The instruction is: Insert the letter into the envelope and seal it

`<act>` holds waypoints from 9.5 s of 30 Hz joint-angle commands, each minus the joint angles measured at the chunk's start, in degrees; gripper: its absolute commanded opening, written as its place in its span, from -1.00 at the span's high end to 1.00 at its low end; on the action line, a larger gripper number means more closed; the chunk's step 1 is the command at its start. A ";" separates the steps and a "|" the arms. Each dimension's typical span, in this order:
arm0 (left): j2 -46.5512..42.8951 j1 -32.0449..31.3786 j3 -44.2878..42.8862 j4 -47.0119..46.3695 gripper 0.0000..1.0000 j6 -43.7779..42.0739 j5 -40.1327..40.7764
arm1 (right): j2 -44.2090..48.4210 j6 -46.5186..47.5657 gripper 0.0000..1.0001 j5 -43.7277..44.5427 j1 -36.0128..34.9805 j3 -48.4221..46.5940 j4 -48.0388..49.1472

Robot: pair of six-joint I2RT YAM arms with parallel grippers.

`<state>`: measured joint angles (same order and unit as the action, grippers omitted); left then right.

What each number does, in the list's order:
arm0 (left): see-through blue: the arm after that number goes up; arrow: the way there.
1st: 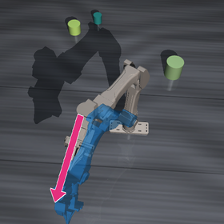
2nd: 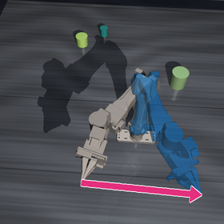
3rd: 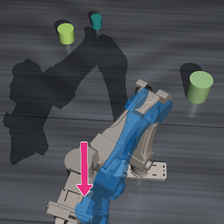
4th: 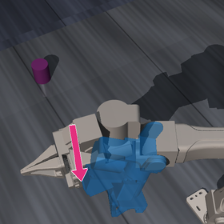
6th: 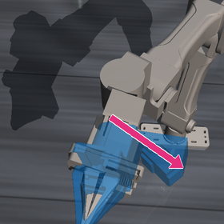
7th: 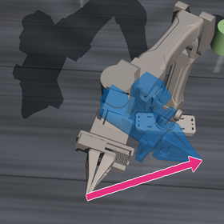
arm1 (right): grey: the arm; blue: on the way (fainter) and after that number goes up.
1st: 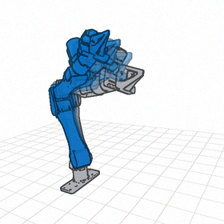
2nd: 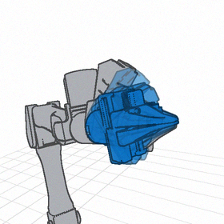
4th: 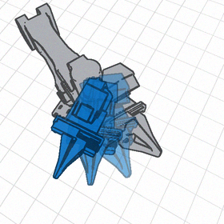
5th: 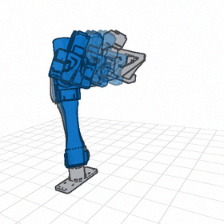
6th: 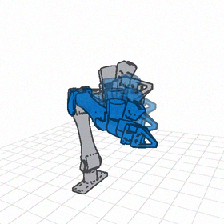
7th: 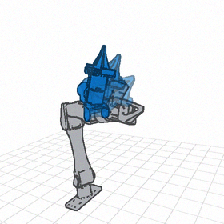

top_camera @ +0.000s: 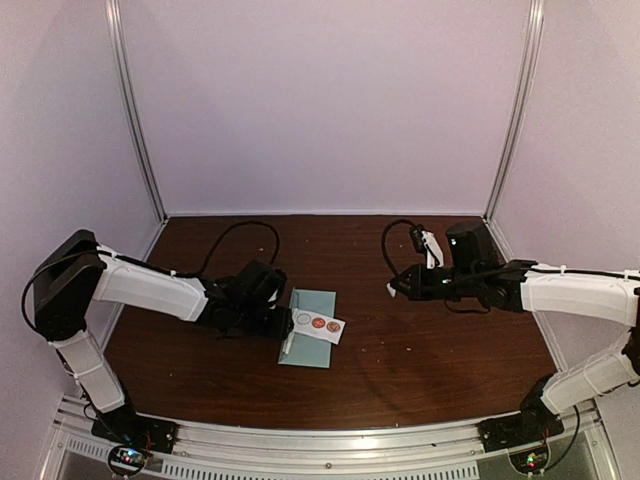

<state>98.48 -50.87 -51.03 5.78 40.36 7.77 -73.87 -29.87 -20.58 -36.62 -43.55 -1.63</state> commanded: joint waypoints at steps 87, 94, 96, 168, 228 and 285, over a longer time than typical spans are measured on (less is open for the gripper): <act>-8.94 1.74 6.59 0.65 0.40 -5.97 -15.22 | 9.88 -0.01 1.00 -0.03 -2.25 4.43 -1.43; -5.78 0.90 6.11 -0.91 0.59 -9.55 -20.05 | 9.47 0.03 1.00 0.08 -2.44 4.87 -1.16; -5.00 -0.19 5.54 -0.93 0.62 -10.52 -20.64 | 9.24 0.06 1.00 0.02 -2.43 4.83 -0.87; 0.57 -13.04 10.11 -9.93 0.94 -2.74 -19.41 | -16.22 -0.15 1.00 3.94 -24.69 4.68 17.33; 1.10 -13.10 9.81 -8.96 0.98 -2.92 -19.06 | -24.84 1.60 0.59 -1.14 -29.12 1.48 18.51; 0.75 -13.11 9.78 -7.98 1.00 -2.74 -18.31 | -28.34 -3.63 1.00 3.10 -28.32 2.37 17.58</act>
<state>97.95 -63.61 -42.00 -4.75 37.50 -11.77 -101.71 -32.95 -16.93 -64.86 -41.76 17.50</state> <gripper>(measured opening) 0.008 0.003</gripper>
